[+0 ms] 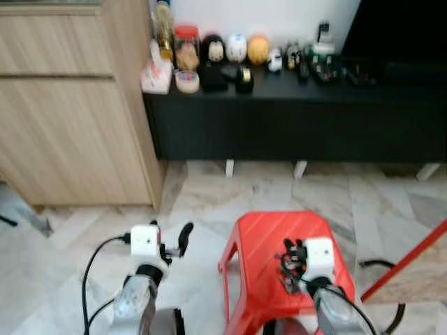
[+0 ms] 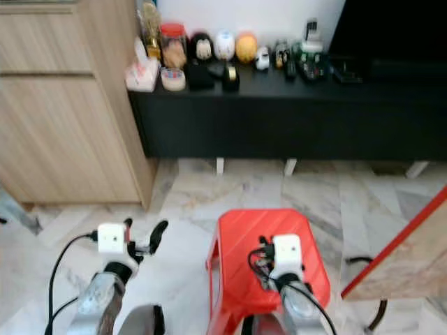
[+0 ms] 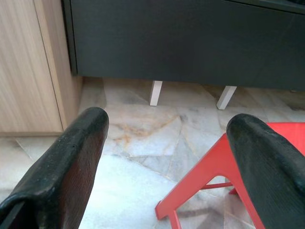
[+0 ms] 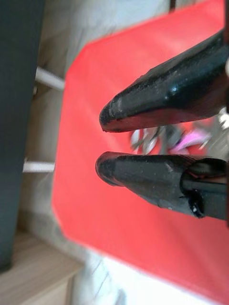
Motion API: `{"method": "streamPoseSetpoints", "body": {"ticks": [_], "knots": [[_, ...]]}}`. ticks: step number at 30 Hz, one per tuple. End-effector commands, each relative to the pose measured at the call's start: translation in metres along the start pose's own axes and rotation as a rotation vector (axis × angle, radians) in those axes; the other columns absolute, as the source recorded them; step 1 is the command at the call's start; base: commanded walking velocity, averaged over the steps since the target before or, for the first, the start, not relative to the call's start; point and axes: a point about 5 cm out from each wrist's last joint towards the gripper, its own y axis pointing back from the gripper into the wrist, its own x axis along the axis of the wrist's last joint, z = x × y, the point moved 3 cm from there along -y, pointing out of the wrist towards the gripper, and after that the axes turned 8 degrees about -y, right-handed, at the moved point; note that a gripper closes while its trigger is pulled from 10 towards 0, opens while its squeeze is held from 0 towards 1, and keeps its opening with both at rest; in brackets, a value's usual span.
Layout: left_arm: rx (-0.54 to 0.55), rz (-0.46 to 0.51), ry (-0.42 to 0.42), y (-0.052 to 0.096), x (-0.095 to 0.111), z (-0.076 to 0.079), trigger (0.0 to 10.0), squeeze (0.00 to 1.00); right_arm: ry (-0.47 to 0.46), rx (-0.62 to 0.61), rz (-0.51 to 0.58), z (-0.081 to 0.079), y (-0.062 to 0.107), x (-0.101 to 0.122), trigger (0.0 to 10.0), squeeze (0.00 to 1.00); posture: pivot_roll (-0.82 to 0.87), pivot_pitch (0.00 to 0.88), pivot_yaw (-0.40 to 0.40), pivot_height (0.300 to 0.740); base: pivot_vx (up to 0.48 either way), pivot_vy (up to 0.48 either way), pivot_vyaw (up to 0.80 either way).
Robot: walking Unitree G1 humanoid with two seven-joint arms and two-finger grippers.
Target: Hang keys on a hook
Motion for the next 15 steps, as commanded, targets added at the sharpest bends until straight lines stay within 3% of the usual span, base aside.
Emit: {"method": "streamPoseSetpoints", "body": {"ticks": [1, 4, 7, 9, 12, 15], "knots": [[-0.01, -0.021, 0.0, 0.002, -0.004, 0.002, 10.0, 0.0, 0.04, -0.011, -0.048, 0.006, 0.003, -0.009, 10.0, 0.0, -0.01, 0.028, -0.075, 0.601, 0.0, 0.0, 0.0], [-0.01, -0.024, 0.0, 0.002, -0.005, 0.002, 10.0, 0.0, 0.188, 0.001, -0.092, 0.019, 0.005, -0.009, 10.0, 0.0, -0.01, 0.031, -0.075, 0.601, 0.0, 0.0, 0.0], [-0.013, -0.026, 0.002, 0.002, -0.005, 0.002, 10.0, 0.0, 0.203, 0.057, -0.103, 0.018, 0.005, -0.005, 10.0, 0.0, -0.01, 0.031, -0.075, 0.601, 0.0, 0.0, 0.0], [-0.015, -0.028, 0.004, 0.001, -0.006, 0.003, 10.0, 0.0, 0.266, 0.132, -0.16, 0.02, 0.009, -0.006, 10.0, 0.0, -0.01, 0.028, -0.077, 0.601, 0.0, 0.0, 0.0], [-0.015, -0.03, 0.004, 0.002, -0.007, 0.003, 10.0, 0.0, 0.266, 0.153, -0.183, 0.022, 0.013, -0.008, 10.0, 0.0, -0.01, 0.027, -0.078, 0.601, 0.0, 0.0, 0.0], [-0.006, -0.027, 0.004, 0.001, -0.005, 0.001, 10.0, 0.0, 0.278, 0.257, -0.143, 0.017, 0.02, 0.002, 10.0, 0.0, 0.0, 0.028, -0.08, 0.601, 0.0, 0.0, 0.0]]}}
